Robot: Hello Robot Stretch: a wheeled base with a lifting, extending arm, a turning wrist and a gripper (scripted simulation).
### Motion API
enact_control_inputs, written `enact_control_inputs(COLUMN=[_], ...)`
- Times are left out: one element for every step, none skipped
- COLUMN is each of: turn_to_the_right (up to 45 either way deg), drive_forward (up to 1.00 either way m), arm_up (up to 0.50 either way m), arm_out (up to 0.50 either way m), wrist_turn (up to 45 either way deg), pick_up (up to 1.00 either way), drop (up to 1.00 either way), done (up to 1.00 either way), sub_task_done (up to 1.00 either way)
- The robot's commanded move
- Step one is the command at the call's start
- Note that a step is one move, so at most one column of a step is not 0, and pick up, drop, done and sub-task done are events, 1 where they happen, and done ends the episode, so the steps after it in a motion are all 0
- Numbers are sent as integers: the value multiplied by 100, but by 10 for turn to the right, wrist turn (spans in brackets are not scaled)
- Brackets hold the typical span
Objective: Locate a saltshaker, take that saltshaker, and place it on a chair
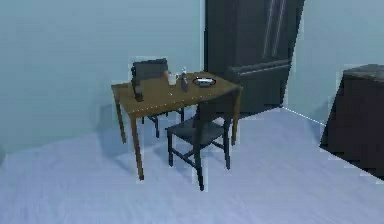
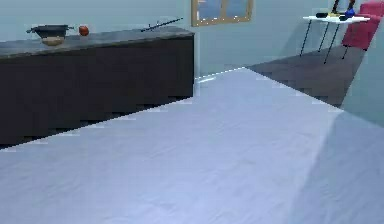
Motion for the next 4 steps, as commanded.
enact_control_inputs(turn_to_the_right=[450,450,0,30], drive_forward=[0,0,100,0], arm_up=[0,0,0,0], arm_out=[0,0,0,0], wrist_turn=[0,0,0,0], pick_up=[0,0,0,0], drop=[0,0,0,0], done=[0,0,0,0], sub_task_done=[0,0,0,0])
